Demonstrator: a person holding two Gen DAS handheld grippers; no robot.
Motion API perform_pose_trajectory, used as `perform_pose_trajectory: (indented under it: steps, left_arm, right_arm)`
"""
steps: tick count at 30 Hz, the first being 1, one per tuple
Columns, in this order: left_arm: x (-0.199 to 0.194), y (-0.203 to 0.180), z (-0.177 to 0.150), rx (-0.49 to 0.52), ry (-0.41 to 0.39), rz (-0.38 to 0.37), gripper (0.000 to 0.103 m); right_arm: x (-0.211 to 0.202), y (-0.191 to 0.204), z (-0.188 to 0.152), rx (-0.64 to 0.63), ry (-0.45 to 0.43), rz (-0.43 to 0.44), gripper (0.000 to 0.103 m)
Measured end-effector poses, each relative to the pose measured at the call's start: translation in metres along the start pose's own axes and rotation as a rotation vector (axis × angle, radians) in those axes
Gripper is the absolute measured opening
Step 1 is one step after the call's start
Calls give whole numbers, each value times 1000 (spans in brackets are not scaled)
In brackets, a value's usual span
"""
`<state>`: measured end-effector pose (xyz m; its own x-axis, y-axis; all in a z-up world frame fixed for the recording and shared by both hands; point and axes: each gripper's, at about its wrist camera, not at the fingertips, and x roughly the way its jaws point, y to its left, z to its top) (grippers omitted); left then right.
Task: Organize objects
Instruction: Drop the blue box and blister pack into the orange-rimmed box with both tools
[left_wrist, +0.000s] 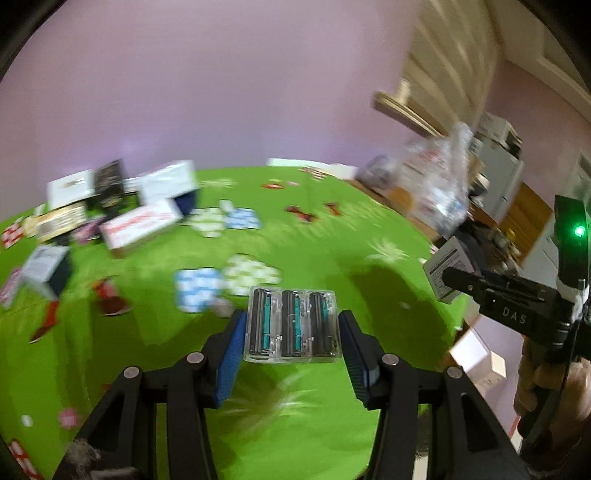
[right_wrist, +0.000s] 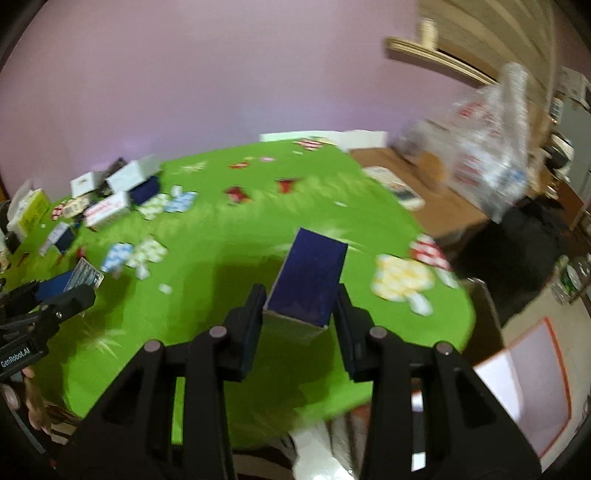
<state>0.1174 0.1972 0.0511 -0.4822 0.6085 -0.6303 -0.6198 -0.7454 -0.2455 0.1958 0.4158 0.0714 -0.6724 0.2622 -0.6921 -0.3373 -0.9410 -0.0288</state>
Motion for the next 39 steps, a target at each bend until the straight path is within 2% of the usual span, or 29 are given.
perform_pose_trajectory:
  steps: [11, 14, 21, 27, 33, 35, 38, 39]
  left_arm:
    - [50, -136, -12, 212, 84, -198, 51]
    - [65, -177, -19, 274, 108, -254, 51]
    - [105, -249, -49, 376, 222, -353, 51]
    - [136, -281, -74, 434, 329, -372, 51]
    - [148, -289, -84, 455, 377, -332, 53]
    - [147, -292, -83, 471, 371, -315, 65]
    - [139, -291, -79, 479, 324, -294, 78]
    - [135, -291, -77, 483, 298, -293, 80]
  right_arm:
    - [-36, -124, -52, 145, 22, -190, 41]
    - [-37, -151, -69, 169, 49, -263, 41]
    - [-34, -197, -98, 218, 104, -350, 41]
    - [-28, -221, -116, 242, 143, -374, 41]
    - [-23, -232, -129, 268, 163, -384, 42]
    - [-23, -233, -130, 273, 162, -391, 43]
    - [-24, -233, -126, 265, 150, -425, 55]
    - [-26, -232, -125, 262, 139, -436, 62]
